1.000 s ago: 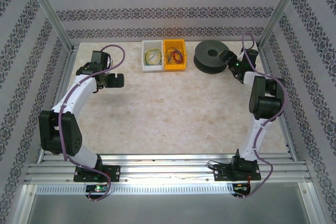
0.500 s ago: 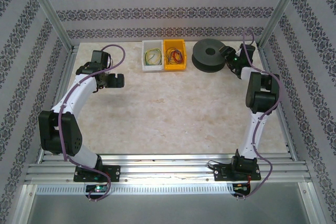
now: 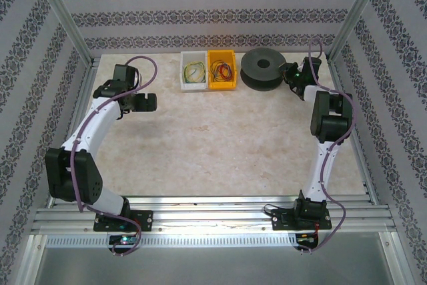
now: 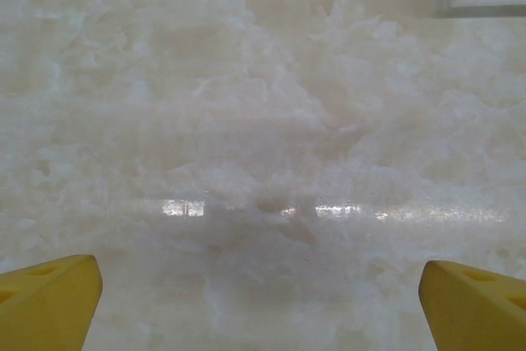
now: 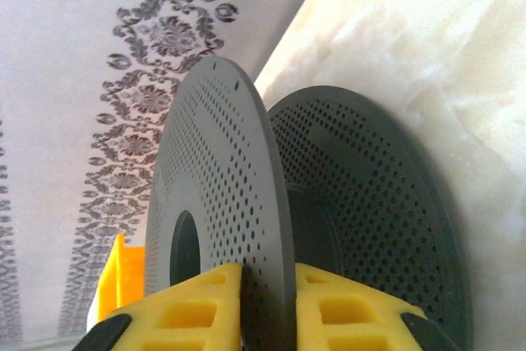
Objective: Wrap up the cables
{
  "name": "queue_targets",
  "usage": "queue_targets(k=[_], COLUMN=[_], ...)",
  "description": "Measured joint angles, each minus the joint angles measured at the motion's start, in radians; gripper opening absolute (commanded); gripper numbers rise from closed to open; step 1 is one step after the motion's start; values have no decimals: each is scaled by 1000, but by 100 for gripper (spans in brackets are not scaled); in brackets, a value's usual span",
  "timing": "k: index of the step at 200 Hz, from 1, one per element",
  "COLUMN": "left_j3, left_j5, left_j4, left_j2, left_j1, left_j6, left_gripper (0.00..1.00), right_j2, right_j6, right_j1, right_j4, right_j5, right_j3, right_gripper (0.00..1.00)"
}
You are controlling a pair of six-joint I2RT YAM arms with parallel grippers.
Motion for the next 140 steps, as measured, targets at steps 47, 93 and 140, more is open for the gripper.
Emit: queue_targets(k=[47, 93, 140], left_j3=[-26, -27, -32], left_j5=[0, -3, 1], left_j4=[0, 0, 0], left_j2=[-31, -42, -42], left_j1=[0, 0, 0], left_j6=[0, 0, 0], left_gripper=[100, 100, 100], right_j2=[-185, -529, -808], right_j6=[-42, -153, -161], right_j1=[-1, -3, 35], right_j4=[13, -79, -89], right_j5=[-12, -32, -137], right_j3=[-119, -335, -545], right_gripper=[0, 0, 0])
